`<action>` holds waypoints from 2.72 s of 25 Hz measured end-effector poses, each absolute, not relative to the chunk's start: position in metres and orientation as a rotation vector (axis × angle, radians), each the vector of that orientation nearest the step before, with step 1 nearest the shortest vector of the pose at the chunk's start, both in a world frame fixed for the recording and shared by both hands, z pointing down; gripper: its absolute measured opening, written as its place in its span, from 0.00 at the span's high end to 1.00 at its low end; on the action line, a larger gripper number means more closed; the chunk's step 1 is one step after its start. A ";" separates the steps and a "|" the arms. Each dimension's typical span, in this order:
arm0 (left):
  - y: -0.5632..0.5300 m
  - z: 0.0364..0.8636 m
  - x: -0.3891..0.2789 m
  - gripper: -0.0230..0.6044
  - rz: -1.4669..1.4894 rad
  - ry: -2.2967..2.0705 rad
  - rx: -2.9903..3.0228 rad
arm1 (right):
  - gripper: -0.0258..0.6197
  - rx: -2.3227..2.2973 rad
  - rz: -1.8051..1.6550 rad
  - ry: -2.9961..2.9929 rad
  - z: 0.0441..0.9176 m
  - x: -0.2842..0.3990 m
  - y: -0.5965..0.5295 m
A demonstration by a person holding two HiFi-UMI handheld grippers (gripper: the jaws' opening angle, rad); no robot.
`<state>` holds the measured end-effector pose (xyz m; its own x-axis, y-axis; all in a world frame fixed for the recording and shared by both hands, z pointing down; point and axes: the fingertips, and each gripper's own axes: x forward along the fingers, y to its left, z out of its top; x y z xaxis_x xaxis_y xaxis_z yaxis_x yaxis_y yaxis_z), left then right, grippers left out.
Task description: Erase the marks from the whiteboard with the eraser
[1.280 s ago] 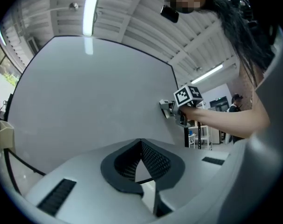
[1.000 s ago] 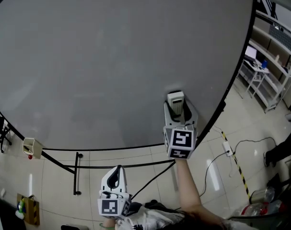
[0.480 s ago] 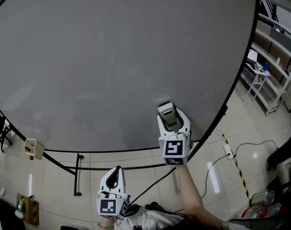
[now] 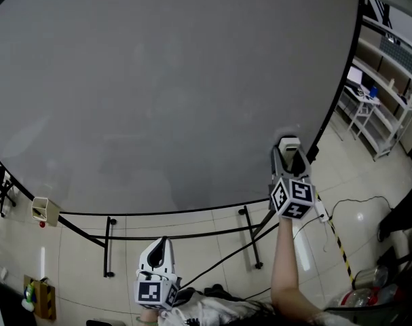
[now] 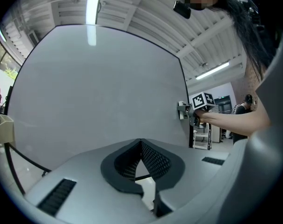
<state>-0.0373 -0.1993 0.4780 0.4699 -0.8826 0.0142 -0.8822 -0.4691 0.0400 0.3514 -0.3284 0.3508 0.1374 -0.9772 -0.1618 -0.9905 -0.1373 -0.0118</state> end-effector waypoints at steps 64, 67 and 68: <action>-0.205 0.502 -0.057 0.96 -0.002 -1.643 2.491 | 0.54 -2.123 0.058 2.174 0.405 0.327 -0.334; -0.205 0.502 -0.057 0.96 -0.012 -1.653 2.489 | 0.54 -2.107 0.152 2.351 0.433 0.252 -0.341; -0.205 0.500 -0.057 0.96 0.003 -1.650 2.491 | 0.54 -2.086 0.187 2.441 0.444 0.220 -0.343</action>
<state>-0.0567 -0.2045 0.5005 0.3933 -0.9153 0.0865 -0.9157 -0.3815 0.1265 0.2198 -0.3431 0.4441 -0.1572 -0.9874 -0.0188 -0.9787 0.1532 0.1367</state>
